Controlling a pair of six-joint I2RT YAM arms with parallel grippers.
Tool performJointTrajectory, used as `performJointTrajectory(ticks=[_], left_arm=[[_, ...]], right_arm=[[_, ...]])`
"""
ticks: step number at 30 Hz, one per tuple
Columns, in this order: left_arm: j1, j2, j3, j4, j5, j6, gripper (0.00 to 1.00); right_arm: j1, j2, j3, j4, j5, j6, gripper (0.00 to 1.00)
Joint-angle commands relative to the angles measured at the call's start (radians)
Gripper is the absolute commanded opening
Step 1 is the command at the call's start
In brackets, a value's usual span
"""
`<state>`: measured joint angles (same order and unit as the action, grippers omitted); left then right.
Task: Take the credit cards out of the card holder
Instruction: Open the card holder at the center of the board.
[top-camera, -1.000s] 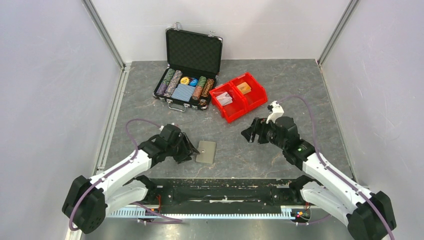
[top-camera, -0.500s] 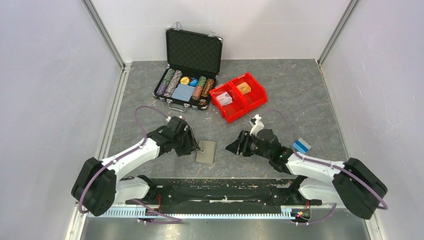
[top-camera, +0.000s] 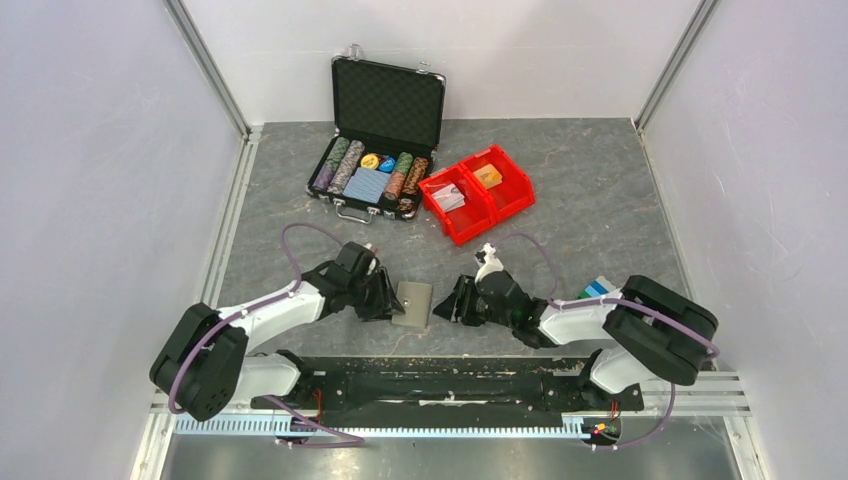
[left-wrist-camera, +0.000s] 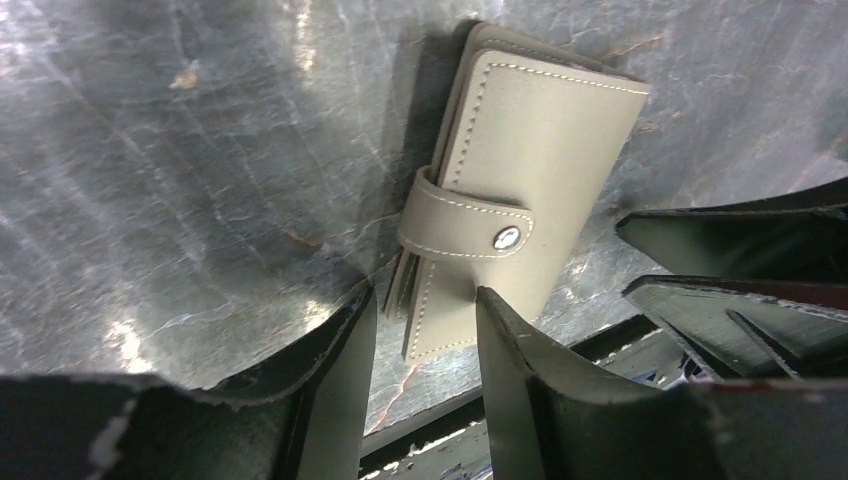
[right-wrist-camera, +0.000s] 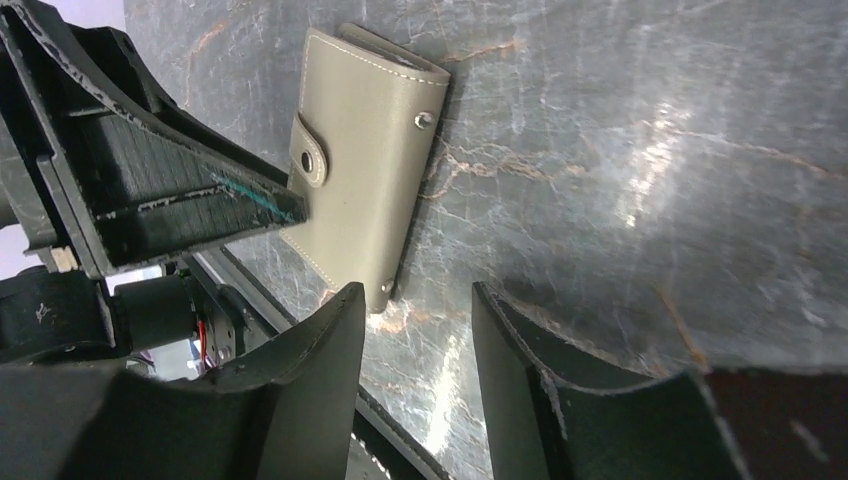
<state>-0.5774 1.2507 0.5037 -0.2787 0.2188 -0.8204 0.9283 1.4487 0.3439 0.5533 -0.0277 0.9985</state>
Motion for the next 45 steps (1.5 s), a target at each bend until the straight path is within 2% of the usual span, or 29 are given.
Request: performJointTrajectory(ticks=[1,10,17,19,24,25,31,35,45], left_arm=[[0.005,0.000,-0.027,0.098,0.070,0.009,0.48],[0.004,0.016,-0.076,0.208,0.141,-0.040,0.41],[0.005,0.033,-0.074,0.219,0.154,-0.049,0.38],[0.005,0.031,-0.074,0.218,0.151,-0.052,0.37],[0.005,0.007,-0.060,0.196,0.139,-0.057,0.39],[0.005,0.000,-0.048,0.172,0.132,-0.056,0.40],[0.004,-0.075,0.056,0.001,0.067,-0.021,0.52],[0.004,-0.100,0.128,-0.044,0.065,-0.014,0.61],[-0.004,-0.004,0.185,-0.007,0.105,-0.027,0.61]], right_arm=[[0.023,0.053,0.082,0.064,0.043,0.003,0.47],[0.029,0.179,0.149,0.041,0.054,-0.015,0.45],[0.029,0.220,0.164,0.052,0.064,-0.010,0.41],[0.028,0.220,0.161,0.051,0.064,-0.011,0.34],[0.019,0.189,0.134,0.103,0.051,-0.035,0.02],[0.015,0.174,0.121,0.125,0.047,-0.041,0.00],[0.009,0.043,0.078,0.097,0.074,-0.106,0.00],[0.010,-0.021,0.086,0.020,0.102,-0.126,0.00],[0.044,-0.094,0.121,-0.090,0.200,-0.179,0.00]])
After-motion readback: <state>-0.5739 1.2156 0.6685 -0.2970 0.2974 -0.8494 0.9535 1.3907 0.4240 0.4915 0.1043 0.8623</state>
